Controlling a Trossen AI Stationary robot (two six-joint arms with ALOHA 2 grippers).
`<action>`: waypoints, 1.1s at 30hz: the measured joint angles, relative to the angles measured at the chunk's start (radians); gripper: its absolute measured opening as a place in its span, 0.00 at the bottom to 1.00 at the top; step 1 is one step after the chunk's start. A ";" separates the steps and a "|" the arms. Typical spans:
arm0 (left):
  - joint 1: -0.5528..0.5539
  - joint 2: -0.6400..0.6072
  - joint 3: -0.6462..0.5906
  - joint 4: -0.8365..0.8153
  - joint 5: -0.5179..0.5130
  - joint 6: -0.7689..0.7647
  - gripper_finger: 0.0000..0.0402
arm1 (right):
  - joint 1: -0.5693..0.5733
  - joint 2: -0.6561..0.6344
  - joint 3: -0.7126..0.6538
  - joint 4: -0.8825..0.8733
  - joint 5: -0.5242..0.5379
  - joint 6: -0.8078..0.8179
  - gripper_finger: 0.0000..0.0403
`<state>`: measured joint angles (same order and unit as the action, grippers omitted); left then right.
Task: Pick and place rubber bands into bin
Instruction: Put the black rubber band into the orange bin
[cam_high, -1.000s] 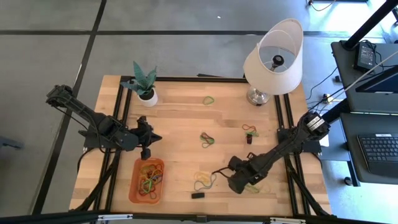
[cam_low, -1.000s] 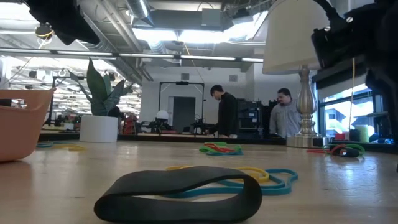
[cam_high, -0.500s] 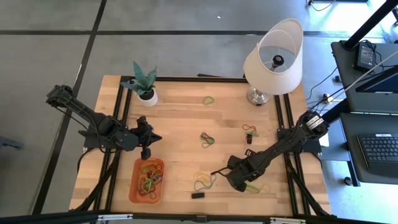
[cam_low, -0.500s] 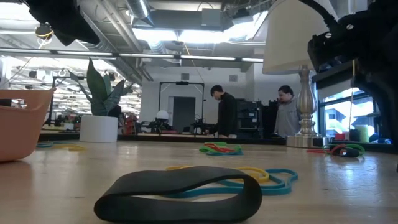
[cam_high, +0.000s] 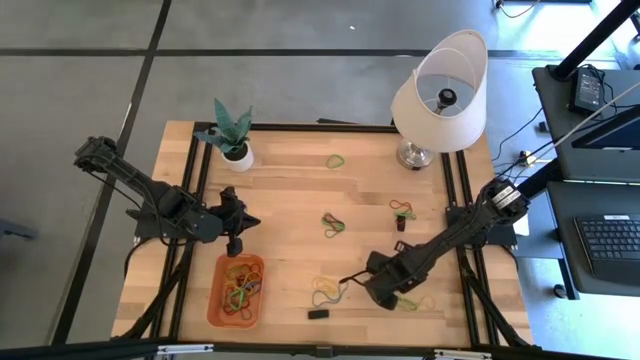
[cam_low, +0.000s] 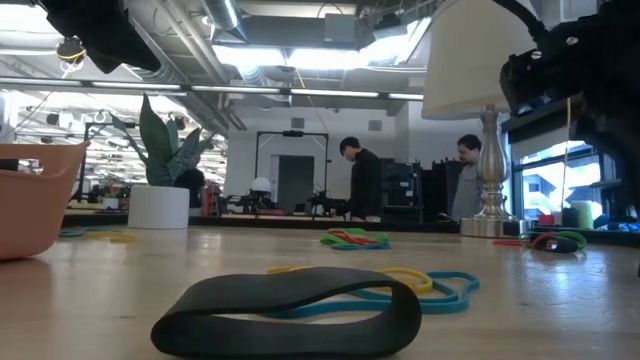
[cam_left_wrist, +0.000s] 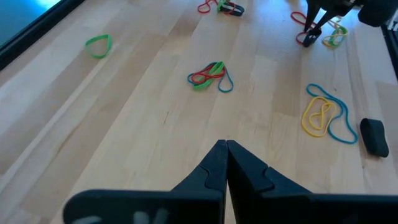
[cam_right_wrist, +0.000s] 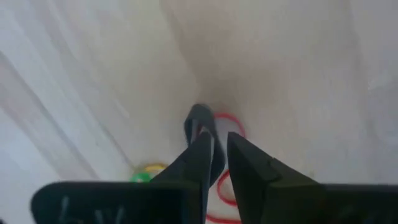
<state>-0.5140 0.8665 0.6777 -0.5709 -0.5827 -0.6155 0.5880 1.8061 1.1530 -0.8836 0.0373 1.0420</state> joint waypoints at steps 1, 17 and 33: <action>0.000 0.000 0.000 0.000 0.000 0.000 0.01 | 0.002 0.000 -0.002 0.002 -0.007 0.000 0.14; 0.000 0.000 0.000 0.001 0.009 0.000 0.01 | 0.015 0.001 -0.012 0.032 0.019 0.048 0.02; 0.000 0.083 0.000 0.362 -0.044 0.183 0.14 | 0.006 -0.003 0.286 -0.040 0.403 -0.046 0.01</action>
<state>-0.5144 0.9491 0.6777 -0.2090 -0.6263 -0.4322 0.5938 1.8034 1.4389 -0.9240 0.4405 0.9961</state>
